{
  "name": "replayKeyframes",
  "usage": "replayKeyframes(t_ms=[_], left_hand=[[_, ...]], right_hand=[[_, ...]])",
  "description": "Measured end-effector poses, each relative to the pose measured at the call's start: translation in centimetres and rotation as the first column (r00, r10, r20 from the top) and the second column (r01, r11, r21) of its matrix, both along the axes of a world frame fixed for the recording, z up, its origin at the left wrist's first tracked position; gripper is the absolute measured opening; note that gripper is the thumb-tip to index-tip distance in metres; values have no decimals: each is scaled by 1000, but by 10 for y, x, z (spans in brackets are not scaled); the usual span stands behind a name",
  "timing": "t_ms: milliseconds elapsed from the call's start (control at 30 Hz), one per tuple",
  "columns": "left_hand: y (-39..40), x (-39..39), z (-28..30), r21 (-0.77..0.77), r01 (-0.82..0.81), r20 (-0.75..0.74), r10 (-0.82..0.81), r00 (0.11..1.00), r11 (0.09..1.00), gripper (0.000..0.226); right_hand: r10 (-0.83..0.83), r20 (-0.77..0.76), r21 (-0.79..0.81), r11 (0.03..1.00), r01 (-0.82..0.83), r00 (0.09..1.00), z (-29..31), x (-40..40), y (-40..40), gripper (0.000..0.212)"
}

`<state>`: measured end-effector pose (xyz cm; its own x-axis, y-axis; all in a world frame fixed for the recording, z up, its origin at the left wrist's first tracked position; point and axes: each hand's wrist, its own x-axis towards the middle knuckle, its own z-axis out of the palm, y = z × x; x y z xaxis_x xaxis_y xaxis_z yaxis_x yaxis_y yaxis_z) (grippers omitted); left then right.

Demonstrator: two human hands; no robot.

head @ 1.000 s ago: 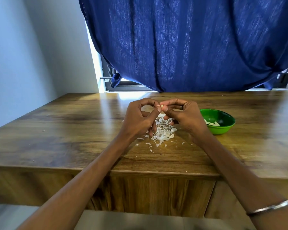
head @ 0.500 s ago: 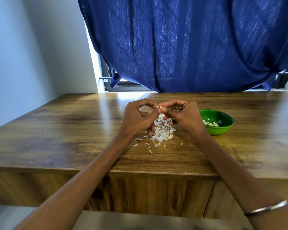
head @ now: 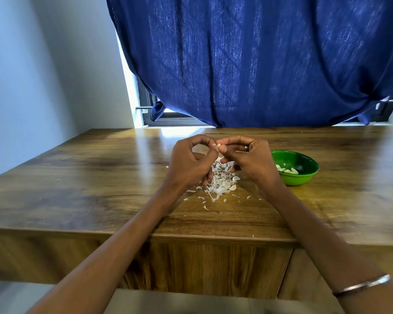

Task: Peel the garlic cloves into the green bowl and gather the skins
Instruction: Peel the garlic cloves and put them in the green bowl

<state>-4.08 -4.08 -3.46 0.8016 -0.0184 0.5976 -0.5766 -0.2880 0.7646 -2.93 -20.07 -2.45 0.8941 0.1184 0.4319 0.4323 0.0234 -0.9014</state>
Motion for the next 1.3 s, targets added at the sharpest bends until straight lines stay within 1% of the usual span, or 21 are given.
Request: replayKeyframes(t_ms=[167, 300, 467, 600, 733, 867, 900, 967, 1033, 1067, 1167, 1233, 1300], left_hand=[[-1, 1, 0, -32, -21, -23, 20, 1000, 999, 11], [-2, 1, 2, -45, -32, -28, 31, 999, 998, 17], [-1, 2, 1, -44, -39, -44, 37, 998, 998, 14], [-1, 3, 1, -41, -51, -56, 49, 997, 998, 9], [0, 3, 1, -74, -42, -21, 41, 999, 996, 9], [1, 1, 3, -115, -44, -33, 41, 999, 992, 9], [2, 2, 3, -117, -44, -38, 40, 998, 992, 9], [1, 2, 2, -116, -44, -42, 40, 998, 992, 21], [0, 2, 1, -106, -58, -27, 55, 998, 993, 33], [-1, 2, 0, -87, -84, -13, 83, 996, 993, 34], [1, 2, -1, -16, -174, 13, 174, 985, 985, 23], [3, 1, 0, 8, -193, 4, 193, 981, 981, 15], [4, 1, 1, 13, -196, -14, 196, 981, 981, 19]], right_hand=[[-5, -3, -20, 1000, 5, 1000, 0, 2, 0, 14], [-5, -26, -42, 999, 4, 1000, 1, 2, 1, 12], [-20, -37, -48, 999, 18, 999, 0, 2, 1, 13], [-39, -40, -28, 999, 38, 998, 0, 3, 1, 13], [-30, -37, -11, 1000, 29, 999, 1, 2, 0, 17], [-14, -90, 56, 998, 19, 996, 2, 1, 0, 17], [-11, -103, 66, 998, 18, 995, 2, 1, 0, 18], [-17, -115, 62, 998, 24, 993, 3, 2, -1, 19], [-31, -122, 49, 998, 37, 992, 2, 3, -1, 21], [-36, -122, 45, 998, 42, 992, 2, 3, -2, 23], [-44, -113, 24, 999, 47, 993, 2, 4, -2, 23], [-63, -102, 0, 998, 64, 993, 2, 3, -2, 21], [-78, -97, -6, 997, 78, 992, 1, 3, -2, 18]])
